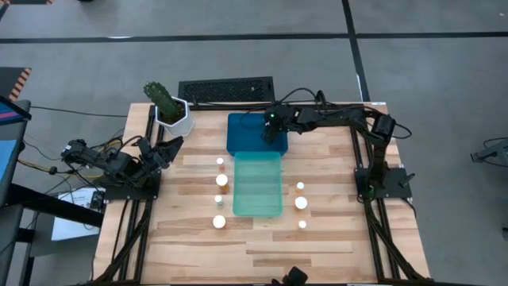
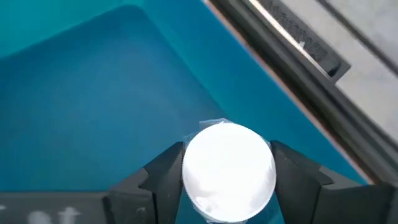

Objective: Pick and place medicine bottles into bin by pill shape (circle, oval)
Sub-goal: Put the large orange pill bottle into the blue bin

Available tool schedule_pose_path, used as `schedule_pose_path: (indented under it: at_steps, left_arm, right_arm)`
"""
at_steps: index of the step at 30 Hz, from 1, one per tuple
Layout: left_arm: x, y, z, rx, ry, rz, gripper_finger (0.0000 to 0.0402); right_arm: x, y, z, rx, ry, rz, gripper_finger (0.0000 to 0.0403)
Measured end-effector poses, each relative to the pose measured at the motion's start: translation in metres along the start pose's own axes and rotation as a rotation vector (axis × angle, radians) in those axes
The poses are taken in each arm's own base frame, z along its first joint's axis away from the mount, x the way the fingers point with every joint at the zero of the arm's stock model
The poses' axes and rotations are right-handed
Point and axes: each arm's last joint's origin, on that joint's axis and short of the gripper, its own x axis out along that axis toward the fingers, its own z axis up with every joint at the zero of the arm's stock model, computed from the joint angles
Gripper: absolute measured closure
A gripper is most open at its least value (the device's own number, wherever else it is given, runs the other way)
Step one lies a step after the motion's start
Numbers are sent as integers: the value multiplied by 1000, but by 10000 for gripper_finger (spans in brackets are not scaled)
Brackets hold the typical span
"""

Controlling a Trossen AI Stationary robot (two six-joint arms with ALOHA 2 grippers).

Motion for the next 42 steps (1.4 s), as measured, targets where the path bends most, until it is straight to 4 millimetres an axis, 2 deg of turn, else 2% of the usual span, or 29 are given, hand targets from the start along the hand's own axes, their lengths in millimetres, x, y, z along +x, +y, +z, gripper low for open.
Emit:
schedule_pose_path:
  at_steps: [9, 15, 22, 28, 33, 36, 39, 42]
  left_arm:
    - [0, 0, 0, -4, 0, 0, 113]
    - [0, 0, 0, -4, 0, -1, 113]
    - [0, 0, 0, -5, 7, -10, 113]
    - [0, -1, -1, -11, 19, -27, 113]
    - [0, -1, -1, -11, 21, -30, 113]
    - [0, -1, -1, -10, 21, -30, 113]
    - [0, -1, -1, -9, 21, -29, 113]
    - [0, -1, -1, -9, 21, -29, 113]
  right_arm:
    - [-1, -1, 1, 2, -8, 0, 178]
    - [-1, -1, 0, -4, 5, 2, 141]
    - [-12, -3, 22, -52, -1, 1, 88]
    - [-28, -8, 49, -71, -24, -2, 77]
    - [-64, -16, 69, -88, -88, 10, 81]
    - [-96, -24, 75, -79, -143, 17, 81]
    - [-134, -32, 76, -76, -209, 44, 82]
    - [-170, -37, 67, -69, -262, 120, 82]
